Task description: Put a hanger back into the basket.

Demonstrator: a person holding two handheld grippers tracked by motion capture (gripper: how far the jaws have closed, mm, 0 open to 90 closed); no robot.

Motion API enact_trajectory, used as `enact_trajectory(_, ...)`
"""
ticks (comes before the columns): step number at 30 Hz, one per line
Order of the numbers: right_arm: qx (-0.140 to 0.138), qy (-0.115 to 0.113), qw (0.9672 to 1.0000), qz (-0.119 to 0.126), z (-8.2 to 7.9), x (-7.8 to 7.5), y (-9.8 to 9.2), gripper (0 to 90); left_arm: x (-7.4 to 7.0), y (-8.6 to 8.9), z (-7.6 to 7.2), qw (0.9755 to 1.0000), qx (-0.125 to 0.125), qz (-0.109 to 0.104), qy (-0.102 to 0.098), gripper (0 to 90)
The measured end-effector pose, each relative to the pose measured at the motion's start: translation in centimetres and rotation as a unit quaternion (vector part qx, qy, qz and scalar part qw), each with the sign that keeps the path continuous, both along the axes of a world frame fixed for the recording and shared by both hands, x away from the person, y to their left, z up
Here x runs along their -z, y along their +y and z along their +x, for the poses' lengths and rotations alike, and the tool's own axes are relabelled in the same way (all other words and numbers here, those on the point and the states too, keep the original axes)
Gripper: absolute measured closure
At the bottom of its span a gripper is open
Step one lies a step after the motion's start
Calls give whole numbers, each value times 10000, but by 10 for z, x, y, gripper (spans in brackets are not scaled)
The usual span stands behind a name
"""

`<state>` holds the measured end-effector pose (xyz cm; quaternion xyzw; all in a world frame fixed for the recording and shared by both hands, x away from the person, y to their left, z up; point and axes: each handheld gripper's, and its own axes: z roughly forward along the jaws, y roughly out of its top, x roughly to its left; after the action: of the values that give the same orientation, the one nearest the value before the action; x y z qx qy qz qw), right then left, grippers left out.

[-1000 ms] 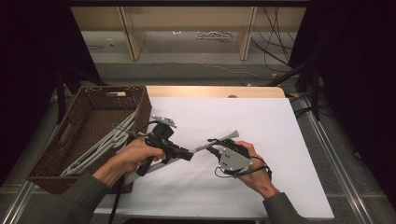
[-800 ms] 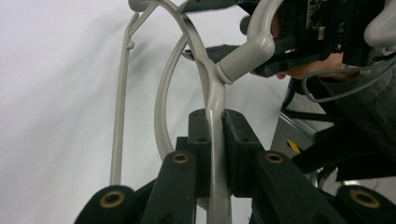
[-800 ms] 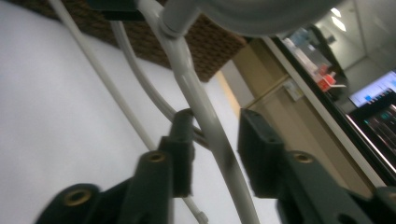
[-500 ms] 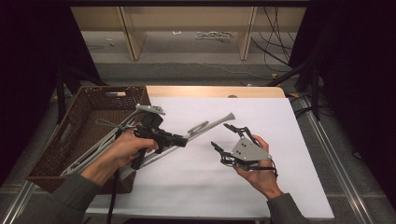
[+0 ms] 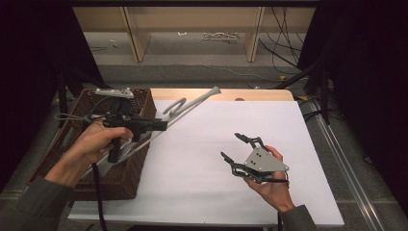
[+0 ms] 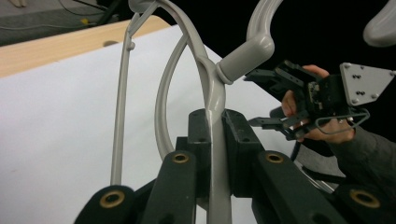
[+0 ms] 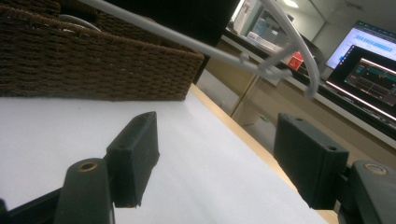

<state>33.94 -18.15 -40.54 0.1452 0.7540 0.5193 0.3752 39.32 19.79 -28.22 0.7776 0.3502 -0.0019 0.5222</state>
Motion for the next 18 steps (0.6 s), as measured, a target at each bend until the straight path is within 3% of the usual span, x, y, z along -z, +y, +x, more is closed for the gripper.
enact_trajectory(3,1,43,10000,53,-4,0,-2,321,-3,12,-2,9999,-108,-103,72,819)
enact_trajectory(8,8,96,9999,46,-7,2,-5,321,-5,36,-2,9993,-335,-169,-27,819)
enact_trajectory(18,35,95,9998,168,-14,2,-10,300,3,83,-3,9964,-833,-96,-114,818)
